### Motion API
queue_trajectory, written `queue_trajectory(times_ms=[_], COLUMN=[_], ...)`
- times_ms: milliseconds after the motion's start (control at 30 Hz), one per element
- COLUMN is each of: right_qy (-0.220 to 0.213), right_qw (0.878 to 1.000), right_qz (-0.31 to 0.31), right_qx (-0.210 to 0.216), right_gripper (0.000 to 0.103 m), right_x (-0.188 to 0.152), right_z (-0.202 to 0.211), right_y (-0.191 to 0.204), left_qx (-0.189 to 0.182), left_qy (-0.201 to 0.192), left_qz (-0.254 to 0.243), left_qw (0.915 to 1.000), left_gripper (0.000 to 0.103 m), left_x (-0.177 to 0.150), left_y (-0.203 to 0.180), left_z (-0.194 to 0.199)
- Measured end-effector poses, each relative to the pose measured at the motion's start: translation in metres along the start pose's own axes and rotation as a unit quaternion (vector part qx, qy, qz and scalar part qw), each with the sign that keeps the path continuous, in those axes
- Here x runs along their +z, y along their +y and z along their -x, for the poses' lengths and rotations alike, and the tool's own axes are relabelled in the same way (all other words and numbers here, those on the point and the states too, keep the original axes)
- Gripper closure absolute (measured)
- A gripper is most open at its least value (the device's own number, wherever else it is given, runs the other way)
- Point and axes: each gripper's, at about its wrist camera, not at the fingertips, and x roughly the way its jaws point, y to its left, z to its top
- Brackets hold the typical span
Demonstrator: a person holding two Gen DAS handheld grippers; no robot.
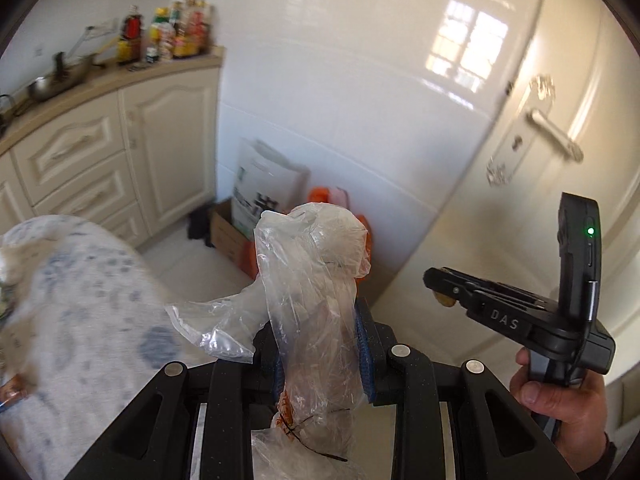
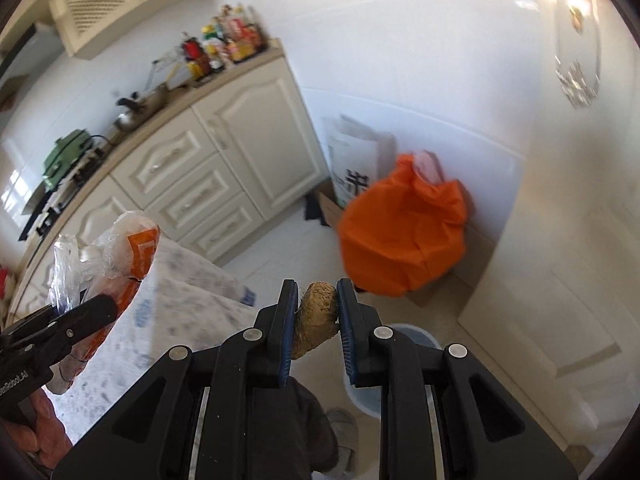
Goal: Collect trash
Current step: 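Carry both items to the blue bin and open both grippers, then return both grippers from the bin to the table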
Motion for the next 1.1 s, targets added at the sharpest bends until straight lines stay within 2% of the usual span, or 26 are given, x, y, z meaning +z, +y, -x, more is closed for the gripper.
queue_trajectory(times_ms=[200,467,500,533,567,633,700,767,833,867,900,1100], right_qy=[0.042,0.096,0.101,0.105,0.108,0.108,0.106,0.103,0.099,0.094,0.09,0.08], right_qw=[0.998,0.99,0.989,0.988,0.987,0.986,0.985,0.985,0.984,0.984,0.983,0.984], right_qz=[-0.046,-0.1,-0.108,-0.114,-0.119,-0.13,-0.136,-0.139,-0.144,-0.149,-0.152,-0.153], right_qx=[-0.009,-0.004,-0.003,-0.005,-0.007,-0.012,-0.016,-0.022,-0.027,-0.034,-0.041,-0.046], right_gripper=[0.083,0.08,0.08,0.08,0.08,0.073,0.059,0.05,0.031,0.012,0.002,0.0], right_x=[-0.015,-0.035,-0.037,-0.039,-0.04,-0.043,-0.044,-0.045,-0.045,-0.044,-0.044,-0.038], right_z=[-0.037,-0.091,-0.097,-0.1,-0.103,-0.105,-0.104,-0.101,-0.099,-0.096,-0.094,-0.083], right_y=[-0.051,-0.095,-0.099,-0.102,-0.105,-0.112,-0.116,-0.119,-0.12,-0.121,-0.121,-0.107], left_qx=[-0.016,-0.029,-0.027,-0.024,-0.019,-0.009,-0.001,0.011,0.024,0.03,0.036,0.072], left_qy=[0.079,0.159,0.167,0.177,0.185,0.182,0.171,0.161,0.147,0.143,0.138,0.101], left_qz=[-0.015,-0.011,-0.013,-0.015,-0.015,-0.014,-0.016,-0.021,-0.026,-0.026,-0.026,-0.028], left_qw=[0.9967,0.9867,0.9854,0.9838,0.9825,0.9832,0.9851,0.9866,0.9886,0.989,0.9895,0.9919], left_gripper=[0.078,0.076,0.074,0.068,0.055,0.041,0.031,0.017,0.01,0.005,0.004,0.003], left_x=[0.009,0.02,0.026,0.029,0.031,0.036,0.035,0.034,0.032,0.032,0.032,0.026], left_y=[-0.035,-0.05,-0.048,-0.047,-0.052,-0.057,-0.059,-0.059,-0.056,-0.055,-0.054,-0.056], left_z=[-0.083,-0.177,-0.188,-0.198,-0.207,-0.217,-0.214,-0.211,-0.203,-0.199,-0.194,-0.148])
